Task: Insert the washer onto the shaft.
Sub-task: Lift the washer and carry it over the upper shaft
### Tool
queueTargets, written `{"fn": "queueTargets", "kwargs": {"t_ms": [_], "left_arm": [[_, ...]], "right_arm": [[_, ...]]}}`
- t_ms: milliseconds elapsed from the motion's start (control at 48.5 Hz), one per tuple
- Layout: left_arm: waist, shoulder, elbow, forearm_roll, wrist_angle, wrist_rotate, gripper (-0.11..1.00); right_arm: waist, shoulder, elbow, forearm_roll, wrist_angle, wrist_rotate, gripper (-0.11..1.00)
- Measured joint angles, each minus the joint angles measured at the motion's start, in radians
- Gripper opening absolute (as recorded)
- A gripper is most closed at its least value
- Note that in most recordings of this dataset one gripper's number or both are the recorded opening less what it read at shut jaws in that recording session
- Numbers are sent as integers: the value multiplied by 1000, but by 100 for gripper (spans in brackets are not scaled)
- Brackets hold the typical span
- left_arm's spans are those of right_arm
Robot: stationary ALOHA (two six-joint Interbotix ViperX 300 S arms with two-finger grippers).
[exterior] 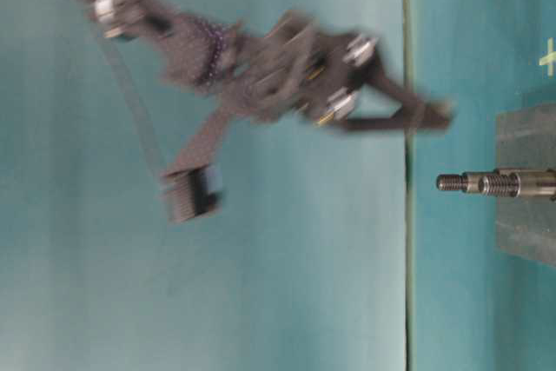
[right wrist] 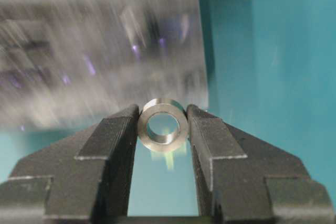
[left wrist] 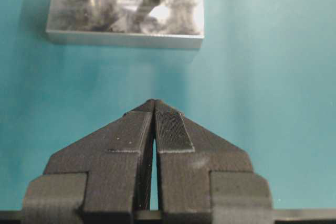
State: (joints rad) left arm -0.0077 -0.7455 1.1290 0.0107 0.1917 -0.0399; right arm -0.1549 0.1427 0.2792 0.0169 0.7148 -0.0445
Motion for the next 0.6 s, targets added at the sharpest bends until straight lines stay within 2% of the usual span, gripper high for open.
{"fn": "queueTargets", "kwargs": {"t_ms": [289, 598], "left_arm": [[0, -6, 3, 0, -5, -18, 0], [0, -29, 21, 0, -3, -28, 0]], "right_arm": [[9, 46, -75, 0, 5, -2, 32], [20, 80, -98, 0, 12, -2, 32]]}}
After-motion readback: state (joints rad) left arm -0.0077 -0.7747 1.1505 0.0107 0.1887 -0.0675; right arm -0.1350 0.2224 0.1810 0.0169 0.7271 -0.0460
